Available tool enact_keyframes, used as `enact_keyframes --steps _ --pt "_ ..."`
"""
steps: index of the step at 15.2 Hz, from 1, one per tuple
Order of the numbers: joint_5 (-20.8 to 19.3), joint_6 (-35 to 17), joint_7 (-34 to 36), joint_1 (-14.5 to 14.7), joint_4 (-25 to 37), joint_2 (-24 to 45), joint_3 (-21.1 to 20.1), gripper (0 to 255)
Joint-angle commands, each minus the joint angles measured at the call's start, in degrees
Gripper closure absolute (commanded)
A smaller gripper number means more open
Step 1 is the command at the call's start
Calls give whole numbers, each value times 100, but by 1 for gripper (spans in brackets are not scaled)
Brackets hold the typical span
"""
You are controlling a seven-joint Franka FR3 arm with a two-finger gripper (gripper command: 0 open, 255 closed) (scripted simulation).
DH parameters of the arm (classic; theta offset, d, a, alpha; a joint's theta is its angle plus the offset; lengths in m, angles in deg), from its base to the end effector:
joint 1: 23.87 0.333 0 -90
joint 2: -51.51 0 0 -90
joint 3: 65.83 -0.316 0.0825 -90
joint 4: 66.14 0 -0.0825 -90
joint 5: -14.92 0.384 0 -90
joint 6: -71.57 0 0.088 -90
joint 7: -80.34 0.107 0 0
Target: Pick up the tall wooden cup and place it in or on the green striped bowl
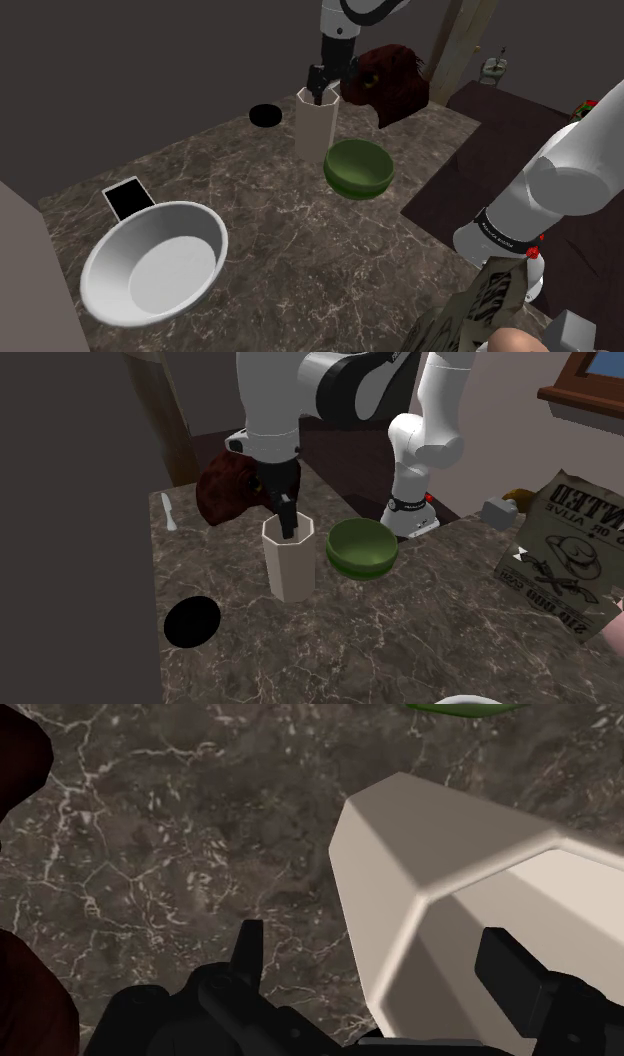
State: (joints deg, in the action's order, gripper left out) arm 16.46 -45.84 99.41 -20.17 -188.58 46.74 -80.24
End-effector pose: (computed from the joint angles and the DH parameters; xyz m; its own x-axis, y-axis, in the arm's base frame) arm 0.4953 0.1654 0.4407 0.9995 -0.0301 -0.0077 -0.0301 -0.9995 -0.0006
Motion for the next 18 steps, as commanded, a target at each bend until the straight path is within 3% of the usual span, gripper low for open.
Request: enact_keyframes --steps 1,7,8,18 --pt "-7 -59 -5 -4 -31 25 3 0" --pt "-6 -57 -5 -4 -31 24 3 0" --pt "-6 -57 -5 -4 -31 24 3 255" --pt "0 18 -10 -5 19 -2 6 255"
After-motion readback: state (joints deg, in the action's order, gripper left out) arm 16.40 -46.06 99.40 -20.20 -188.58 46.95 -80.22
